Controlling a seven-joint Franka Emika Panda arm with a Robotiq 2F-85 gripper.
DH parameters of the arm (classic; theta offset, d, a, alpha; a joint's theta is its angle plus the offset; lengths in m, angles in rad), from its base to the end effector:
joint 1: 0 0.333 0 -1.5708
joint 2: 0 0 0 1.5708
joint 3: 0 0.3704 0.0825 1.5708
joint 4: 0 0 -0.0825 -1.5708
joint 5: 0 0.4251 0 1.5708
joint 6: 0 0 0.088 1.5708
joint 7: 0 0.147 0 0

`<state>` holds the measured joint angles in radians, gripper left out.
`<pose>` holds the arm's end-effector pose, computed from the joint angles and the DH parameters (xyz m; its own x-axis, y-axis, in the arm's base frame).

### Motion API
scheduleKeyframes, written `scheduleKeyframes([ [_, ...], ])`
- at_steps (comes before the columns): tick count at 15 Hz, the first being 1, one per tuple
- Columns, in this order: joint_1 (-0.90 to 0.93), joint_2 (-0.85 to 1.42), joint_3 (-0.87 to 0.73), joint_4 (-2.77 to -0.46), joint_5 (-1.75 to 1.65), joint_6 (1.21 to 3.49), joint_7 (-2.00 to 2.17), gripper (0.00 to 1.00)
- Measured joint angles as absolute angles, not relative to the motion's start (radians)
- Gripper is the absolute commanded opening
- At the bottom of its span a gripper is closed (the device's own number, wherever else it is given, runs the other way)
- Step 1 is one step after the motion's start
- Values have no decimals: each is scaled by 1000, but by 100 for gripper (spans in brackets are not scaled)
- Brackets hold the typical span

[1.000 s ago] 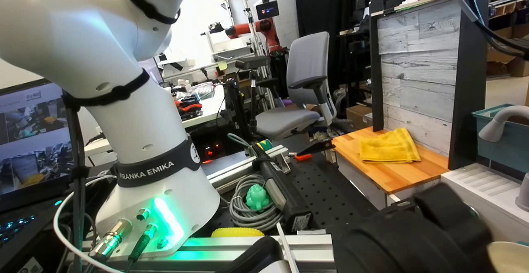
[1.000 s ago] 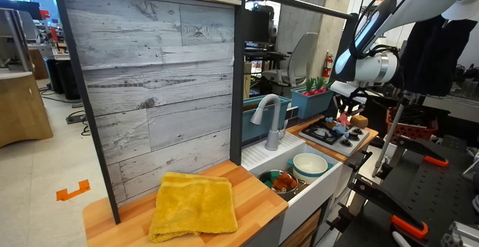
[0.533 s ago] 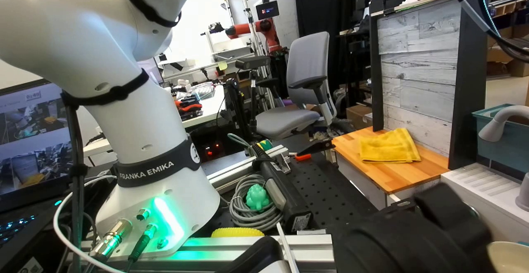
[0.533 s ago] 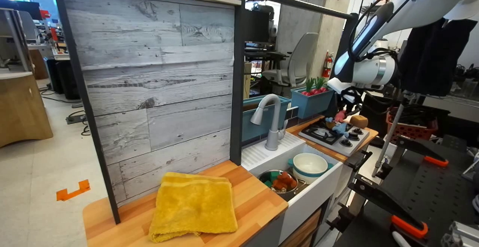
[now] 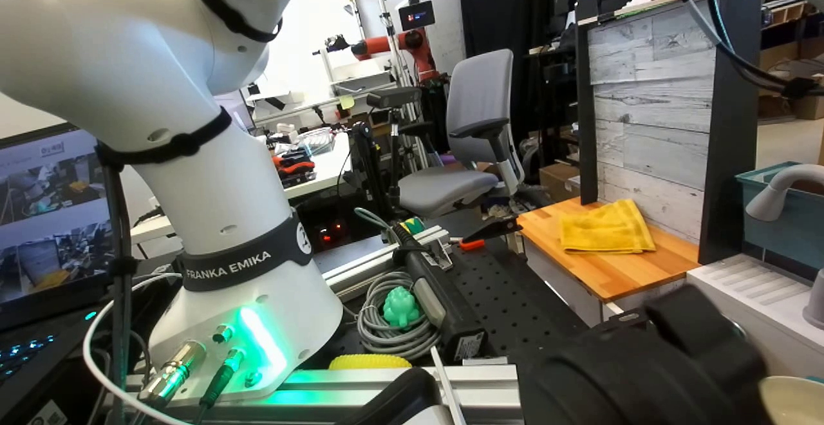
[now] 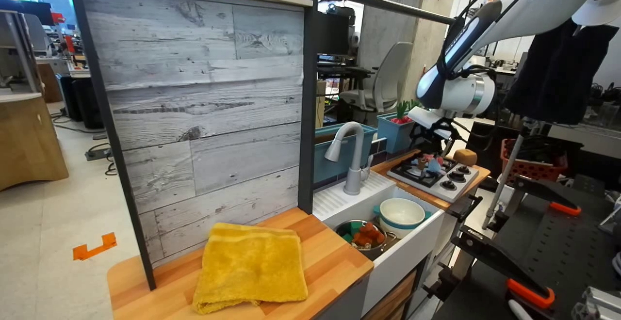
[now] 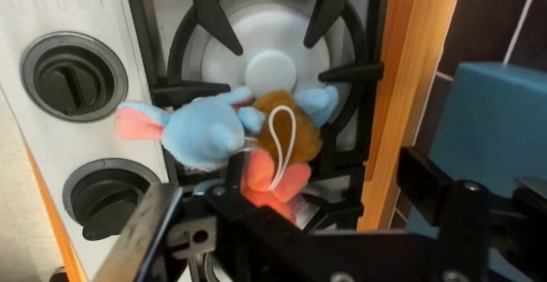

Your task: Put the things on the counter inside the pot in the sink, wipe the counter with the towel, and then remove the things from the dish in the sink and put them on the stove

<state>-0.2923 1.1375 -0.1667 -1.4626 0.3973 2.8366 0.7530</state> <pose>0.7044 -0.3418 -0.0214 0.0924 -0.9852 0.1444 -0.9683 -0.1227 -0.2176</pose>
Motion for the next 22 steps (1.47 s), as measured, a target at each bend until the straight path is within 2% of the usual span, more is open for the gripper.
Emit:
scheduleKeyframes([
  [9, -224, 1031, -120, -1542, 318, 2741, 408, 100],
  [18, -150, 1009, 10, -1751, 261, 2781, 104, 100],
  [22, -128, 1014, -24, -1741, 186, 2789, 45, 100],
])
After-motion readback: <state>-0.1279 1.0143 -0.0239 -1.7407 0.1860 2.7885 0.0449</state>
